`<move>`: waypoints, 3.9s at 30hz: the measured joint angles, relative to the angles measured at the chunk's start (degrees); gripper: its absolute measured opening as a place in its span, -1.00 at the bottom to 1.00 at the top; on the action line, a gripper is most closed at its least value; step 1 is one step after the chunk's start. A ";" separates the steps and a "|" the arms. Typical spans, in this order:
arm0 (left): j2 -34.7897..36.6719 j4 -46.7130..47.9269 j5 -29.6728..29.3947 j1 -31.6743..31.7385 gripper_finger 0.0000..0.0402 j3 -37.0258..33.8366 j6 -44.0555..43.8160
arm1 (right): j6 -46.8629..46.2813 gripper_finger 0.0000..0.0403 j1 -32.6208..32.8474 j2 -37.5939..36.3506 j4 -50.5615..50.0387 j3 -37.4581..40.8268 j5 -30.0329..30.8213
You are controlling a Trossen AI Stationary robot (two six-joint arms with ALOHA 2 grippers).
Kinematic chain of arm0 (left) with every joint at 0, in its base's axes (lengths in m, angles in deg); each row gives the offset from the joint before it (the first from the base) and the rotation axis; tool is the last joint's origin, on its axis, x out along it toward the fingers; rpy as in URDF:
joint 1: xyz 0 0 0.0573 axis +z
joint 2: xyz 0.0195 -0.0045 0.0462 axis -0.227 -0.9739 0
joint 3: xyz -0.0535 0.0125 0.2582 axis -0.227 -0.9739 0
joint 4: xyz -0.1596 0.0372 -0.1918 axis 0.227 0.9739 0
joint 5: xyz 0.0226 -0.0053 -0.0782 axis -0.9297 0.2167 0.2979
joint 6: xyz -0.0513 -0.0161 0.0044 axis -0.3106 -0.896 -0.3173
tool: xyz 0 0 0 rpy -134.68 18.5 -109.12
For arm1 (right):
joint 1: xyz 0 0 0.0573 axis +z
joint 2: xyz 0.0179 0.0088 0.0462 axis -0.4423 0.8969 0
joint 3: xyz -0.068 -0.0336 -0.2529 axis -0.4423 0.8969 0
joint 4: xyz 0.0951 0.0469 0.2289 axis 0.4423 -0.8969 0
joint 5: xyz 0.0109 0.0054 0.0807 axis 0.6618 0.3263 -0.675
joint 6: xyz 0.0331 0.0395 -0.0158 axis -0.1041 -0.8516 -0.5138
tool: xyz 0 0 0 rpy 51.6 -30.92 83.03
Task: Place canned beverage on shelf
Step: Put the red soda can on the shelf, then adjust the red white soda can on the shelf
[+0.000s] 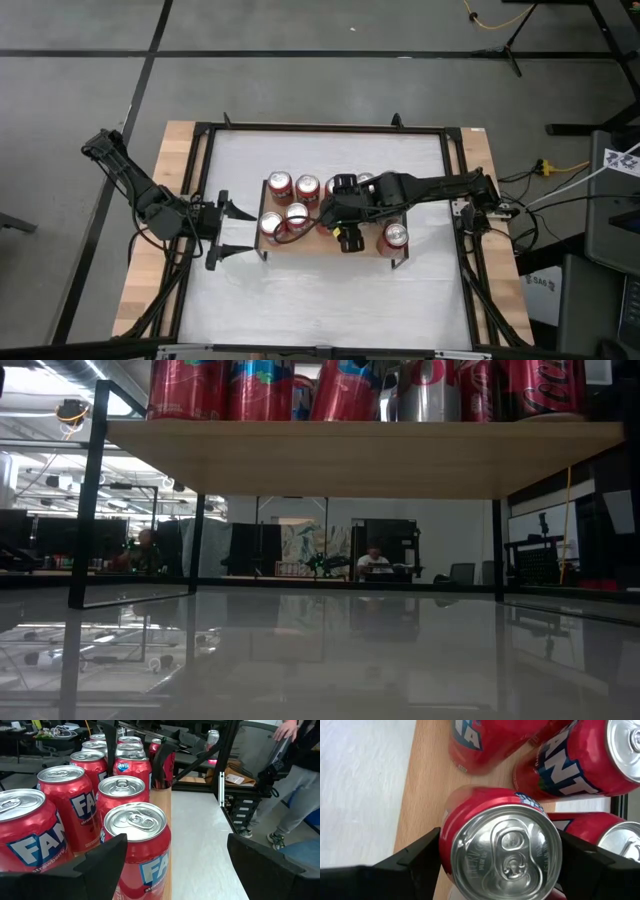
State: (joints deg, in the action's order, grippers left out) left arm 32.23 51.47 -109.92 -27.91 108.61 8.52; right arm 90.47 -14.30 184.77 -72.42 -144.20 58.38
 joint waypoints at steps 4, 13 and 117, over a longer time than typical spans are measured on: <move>0.00 0.00 0.00 0.00 0.67 0.00 0.02 | 0.00 0.52 0.00 0.01 0.04 0.00 0.00; 0.00 -0.02 0.00 0.00 0.67 0.00 0.02 | -0.02 0.52 0.00 0.01 0.17 0.02 -0.02; -0.02 0.01 0.00 -0.01 0.67 0.00 0.46 | -55.52 0.90 13.79 -28.14 -10.02 27.08 21.40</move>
State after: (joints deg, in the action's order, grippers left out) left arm 32.21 51.48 -109.92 -27.92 108.61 8.98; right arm 34.96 -0.51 156.63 -82.44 -117.12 79.78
